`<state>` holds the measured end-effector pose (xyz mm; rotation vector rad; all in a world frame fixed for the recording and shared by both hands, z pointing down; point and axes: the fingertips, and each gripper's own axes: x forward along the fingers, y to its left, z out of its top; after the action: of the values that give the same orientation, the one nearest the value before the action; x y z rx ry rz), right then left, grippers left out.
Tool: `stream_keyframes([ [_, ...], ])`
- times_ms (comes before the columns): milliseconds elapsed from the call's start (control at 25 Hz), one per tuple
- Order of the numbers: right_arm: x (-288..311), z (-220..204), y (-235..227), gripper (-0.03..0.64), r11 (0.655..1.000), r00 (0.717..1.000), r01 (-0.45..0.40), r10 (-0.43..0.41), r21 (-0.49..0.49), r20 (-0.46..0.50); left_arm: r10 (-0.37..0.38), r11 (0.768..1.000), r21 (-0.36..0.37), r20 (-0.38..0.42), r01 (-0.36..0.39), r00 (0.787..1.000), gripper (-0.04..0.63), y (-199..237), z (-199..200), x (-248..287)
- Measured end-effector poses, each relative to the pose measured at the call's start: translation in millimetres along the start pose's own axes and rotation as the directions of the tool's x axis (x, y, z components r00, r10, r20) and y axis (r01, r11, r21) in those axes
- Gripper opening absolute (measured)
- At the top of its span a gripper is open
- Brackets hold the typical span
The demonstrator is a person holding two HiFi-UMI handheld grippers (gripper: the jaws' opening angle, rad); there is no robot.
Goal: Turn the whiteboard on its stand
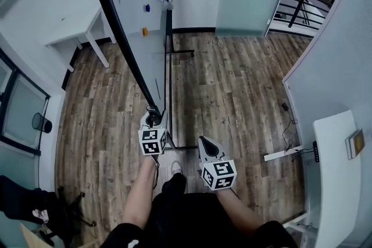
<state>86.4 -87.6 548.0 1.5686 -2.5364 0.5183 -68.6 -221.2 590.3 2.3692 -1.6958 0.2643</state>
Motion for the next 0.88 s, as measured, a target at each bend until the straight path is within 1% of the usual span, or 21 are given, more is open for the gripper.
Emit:
stream_keyframes([
  [560, -63, -27, 16, 0.014, 0.996, 0.996, -0.085, 0.085, -0.006, -0.022, 0.008, 1.0, -0.001, 0.009, -0.008, 1.0, 0.183, -28, -23, -75],
  [760, -94, -43, 14, 0.014, 0.993, 0.992, -0.12, 0.119, -0.014, -0.032, 0.023, 1.0, 0.002, 0.023, -0.024, 0.999, 0.181, -44, -36, -104],
  [880, -109, -44, 19, 0.014, 0.99, 0.99, -0.137, 0.137, -0.013, -0.035, 0.028, 1.0, 0.001, 0.023, -0.028, 0.999, 0.181, -49, -39, -118],
])
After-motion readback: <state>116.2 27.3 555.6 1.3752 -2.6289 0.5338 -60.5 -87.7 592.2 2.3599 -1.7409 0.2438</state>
